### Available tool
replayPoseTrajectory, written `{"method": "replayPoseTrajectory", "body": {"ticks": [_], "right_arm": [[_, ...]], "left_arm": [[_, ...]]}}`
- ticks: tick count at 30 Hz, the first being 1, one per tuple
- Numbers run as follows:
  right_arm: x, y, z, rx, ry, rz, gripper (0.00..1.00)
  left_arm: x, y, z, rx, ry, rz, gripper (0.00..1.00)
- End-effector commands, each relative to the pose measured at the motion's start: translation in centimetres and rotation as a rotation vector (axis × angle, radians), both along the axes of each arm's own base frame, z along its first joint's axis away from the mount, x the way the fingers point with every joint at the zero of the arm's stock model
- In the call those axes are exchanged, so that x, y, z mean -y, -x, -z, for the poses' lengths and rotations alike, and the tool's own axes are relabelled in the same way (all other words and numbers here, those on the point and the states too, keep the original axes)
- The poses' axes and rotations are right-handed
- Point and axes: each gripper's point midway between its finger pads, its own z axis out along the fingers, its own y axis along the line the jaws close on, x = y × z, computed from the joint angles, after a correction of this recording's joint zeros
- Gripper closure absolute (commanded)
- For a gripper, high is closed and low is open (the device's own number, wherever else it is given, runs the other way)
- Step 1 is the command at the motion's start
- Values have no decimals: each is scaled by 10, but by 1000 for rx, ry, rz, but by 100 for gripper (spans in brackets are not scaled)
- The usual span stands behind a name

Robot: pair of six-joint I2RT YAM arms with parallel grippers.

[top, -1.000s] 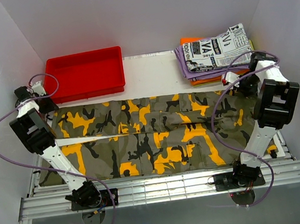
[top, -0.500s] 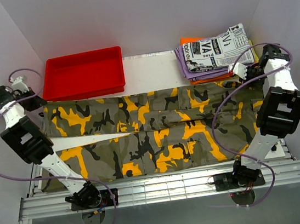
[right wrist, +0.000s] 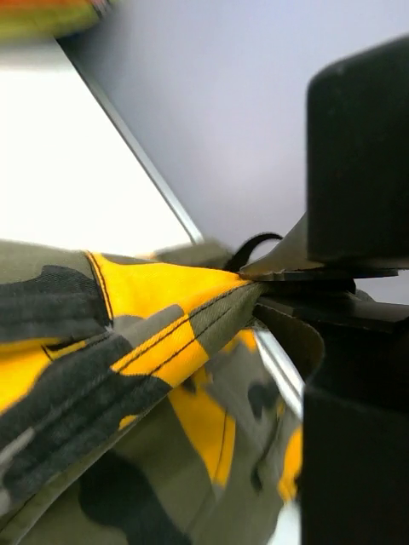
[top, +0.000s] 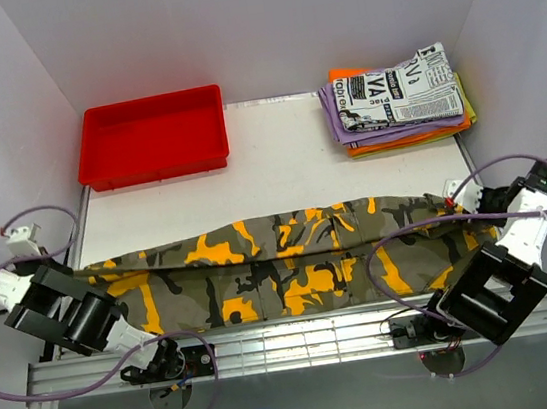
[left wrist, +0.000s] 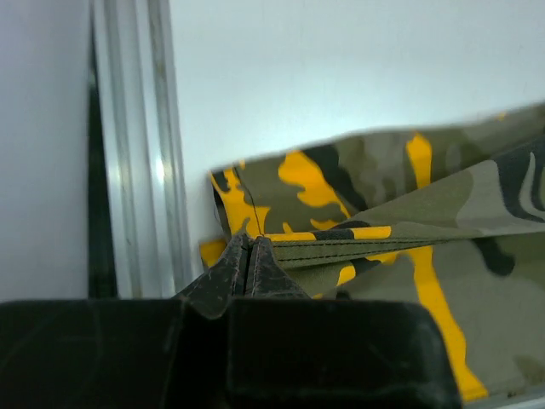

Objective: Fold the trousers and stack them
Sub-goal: Fold the trousers

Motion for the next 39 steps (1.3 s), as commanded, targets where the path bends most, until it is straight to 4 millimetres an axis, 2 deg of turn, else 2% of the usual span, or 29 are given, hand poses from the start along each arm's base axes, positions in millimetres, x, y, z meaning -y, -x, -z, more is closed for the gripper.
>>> {"method": "replayPoseTrajectory", "body": {"ticks": [1, 4, 6, 9, 12, 15, 19, 20, 22, 24, 25, 26, 27, 29, 31, 32, 34, 35, 37, 39], "right_arm": [[15, 32, 19, -35, 176, -206, 92], [12, 57, 50, -145, 172, -227, 92], [13, 61, 61, -174, 165, -226, 92], [14, 65, 76, -199, 169, -223, 92], [16, 68, 89, -226, 186, -210, 92], [17, 65, 95, -249, 169, -164, 92], [15, 38, 94, -261, 153, -104, 92], [16, 34, 98, -278, 145, -97, 92], [14, 15, 99, -269, 148, -82, 92], [19, -8, 89, -219, 176, -71, 92], [16, -15, 88, -219, 166, -79, 92], [14, -17, 86, -227, 150, -68, 92], [16, -28, 77, -202, 153, -66, 92], [17, -33, 75, -198, 145, -57, 92], [18, -35, 72, -202, 144, -58, 92], [18, -34, 72, -203, 142, -60, 92], [15, -31, 71, -206, 146, -72, 92], [14, -30, 70, -204, 147, -77, 92], [10, -28, 66, -196, 142, -102, 92], [5, -27, 64, -192, 132, -125, 92]], "left_arm": [[11, 45, 39, -106, -91, 126, 100], [14, 66, 71, -217, -85, 137, 100], [13, 72, 84, -259, -89, 113, 100], [10, 71, 99, -307, -76, 69, 100], [10, 61, 106, -336, -69, 36, 100], [13, 37, 99, -316, -63, 11, 100], [26, -2, 95, -312, -90, 43, 100], [23, -9, 94, -313, -111, 33, 100], [30, -26, 97, -321, -84, 28, 100], [23, -45, 85, -297, -87, 16, 100], [22, -51, 85, -298, -73, 16, 100], [15, -59, 74, -279, -84, 13, 100], [10, -64, 68, -270, -96, 13, 100], [1, -72, 54, -256, -136, 35, 100], [2, -71, 50, -263, -150, 84, 100], [11, -61, 49, -291, -152, 158, 100], [16, -52, 41, -287, -168, 225, 100], [25, -38, 36, -294, -192, 309, 100], [40, -8, 40, -358, -177, 389, 100], [42, 12, 40, -376, -248, 479, 100]]}}
